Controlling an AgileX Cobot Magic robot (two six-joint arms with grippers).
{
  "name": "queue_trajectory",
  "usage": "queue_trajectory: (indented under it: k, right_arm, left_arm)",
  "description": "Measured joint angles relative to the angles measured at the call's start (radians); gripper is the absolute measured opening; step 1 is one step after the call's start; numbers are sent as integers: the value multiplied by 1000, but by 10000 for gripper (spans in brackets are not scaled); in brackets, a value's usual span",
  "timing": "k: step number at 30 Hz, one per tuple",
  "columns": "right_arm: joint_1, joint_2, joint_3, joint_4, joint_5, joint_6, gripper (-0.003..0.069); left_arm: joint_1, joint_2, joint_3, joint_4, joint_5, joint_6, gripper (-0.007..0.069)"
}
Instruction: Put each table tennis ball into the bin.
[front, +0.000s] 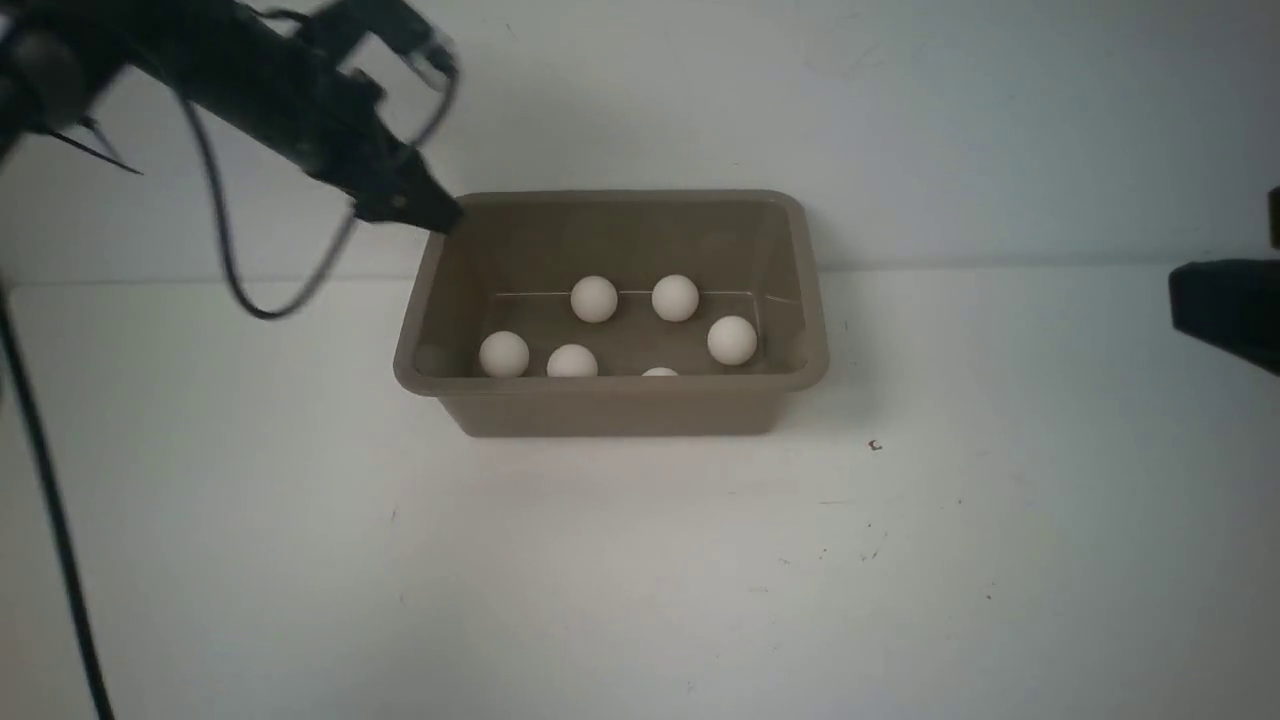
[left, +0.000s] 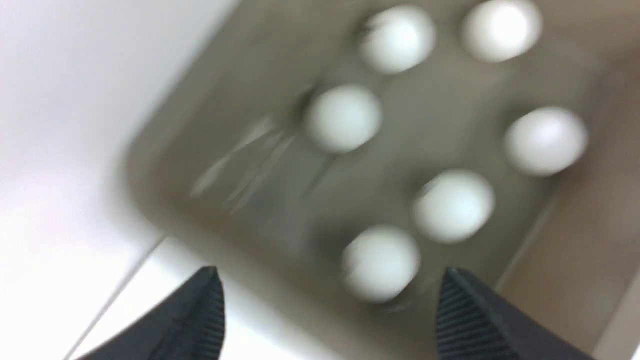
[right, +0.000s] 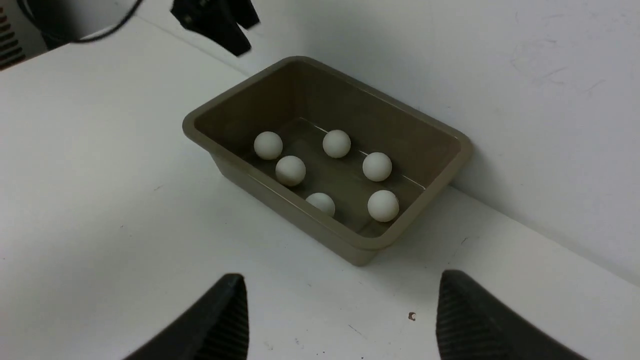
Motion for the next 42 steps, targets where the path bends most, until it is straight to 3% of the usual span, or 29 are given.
queue_trajectory:
  k: [3, 6, 14, 20, 26, 33, 42]
  right_arm:
    - [0, 0, 0, 0, 0, 0, 462]
    - [0, 0, 0, 1, 0, 0, 462]
    - [0, 0, 0, 1, 1, 0, 462]
    - [0, 0, 0, -1, 1, 0, 462]
    - [0, 0, 0, -2, 1, 0, 462]
    - [0, 0, 0, -3, 1, -4, 462]
    - [0, 0, 0, -3, 1, -7, 462]
  left_arm:
    - [61, -14, 0, 7, 31, 46, 485]
    - [139, -1, 0, 7, 46, 198, 470]
    - [156, 72, 0, -37, 47, 326, 468]
    - [96, 136, 0, -15, -2, 104, 468]
    - [24, 139, 0, 142, -96, -119, 451]
    - [-3, 139, 0, 150, -118, -187, 407]
    - [-7, 157, 0, 150, -119, -224, 405]
